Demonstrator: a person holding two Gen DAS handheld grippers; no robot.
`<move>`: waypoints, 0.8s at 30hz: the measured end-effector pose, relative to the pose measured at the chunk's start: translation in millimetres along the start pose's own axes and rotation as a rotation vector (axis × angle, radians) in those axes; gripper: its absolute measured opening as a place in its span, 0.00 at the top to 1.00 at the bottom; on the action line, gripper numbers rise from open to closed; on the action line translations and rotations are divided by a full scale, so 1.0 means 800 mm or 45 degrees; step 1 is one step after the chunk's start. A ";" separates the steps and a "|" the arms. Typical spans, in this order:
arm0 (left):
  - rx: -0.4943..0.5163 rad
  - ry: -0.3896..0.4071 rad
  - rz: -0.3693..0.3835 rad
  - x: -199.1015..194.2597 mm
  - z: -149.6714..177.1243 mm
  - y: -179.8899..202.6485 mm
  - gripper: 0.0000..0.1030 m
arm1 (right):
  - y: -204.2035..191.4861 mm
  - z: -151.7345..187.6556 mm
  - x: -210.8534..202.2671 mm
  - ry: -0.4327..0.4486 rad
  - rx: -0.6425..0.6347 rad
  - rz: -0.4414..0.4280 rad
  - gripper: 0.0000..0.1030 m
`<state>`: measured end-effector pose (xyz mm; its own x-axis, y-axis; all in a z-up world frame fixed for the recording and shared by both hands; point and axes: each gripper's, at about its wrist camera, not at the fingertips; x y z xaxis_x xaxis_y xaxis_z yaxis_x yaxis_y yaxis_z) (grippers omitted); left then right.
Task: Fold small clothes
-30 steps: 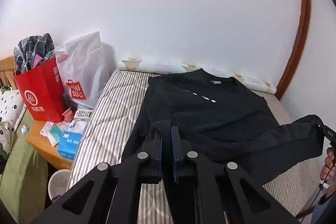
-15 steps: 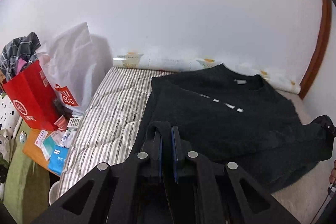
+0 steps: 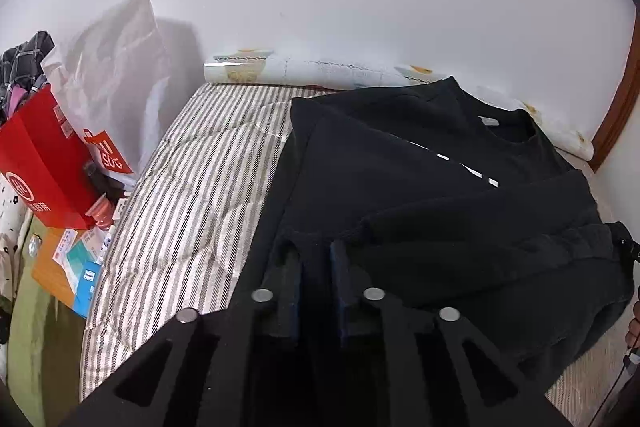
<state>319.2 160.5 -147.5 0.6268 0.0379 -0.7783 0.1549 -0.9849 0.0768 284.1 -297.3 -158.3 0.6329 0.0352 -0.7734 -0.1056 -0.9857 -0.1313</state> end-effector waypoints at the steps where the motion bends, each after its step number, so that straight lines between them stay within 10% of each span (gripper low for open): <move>1: -0.002 -0.009 0.015 -0.003 0.001 -0.001 0.79 | 0.001 0.001 -0.006 -0.002 -0.003 -0.009 0.77; 6: -0.021 -0.004 0.067 -0.030 0.017 -0.011 0.53 | 0.010 0.021 -0.066 0.068 -0.070 -0.034 0.60; 24: -0.152 -0.105 0.151 -0.042 0.091 -0.080 0.45 | 0.095 0.092 -0.093 -0.012 0.204 -0.041 0.57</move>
<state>232.7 209.7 -171.3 0.5822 -0.0962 -0.8074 0.1765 -0.9543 0.2410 172.3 -362.4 -156.4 0.6311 0.0684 -0.7727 -0.2071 -0.9451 -0.2529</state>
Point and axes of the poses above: each gripper's, at about its wrist camera, not at the fingertips, and x roughly the way its jaws point, y to its right, z to its underside, and after that the axes turned 2 degrees about -y, right-handed
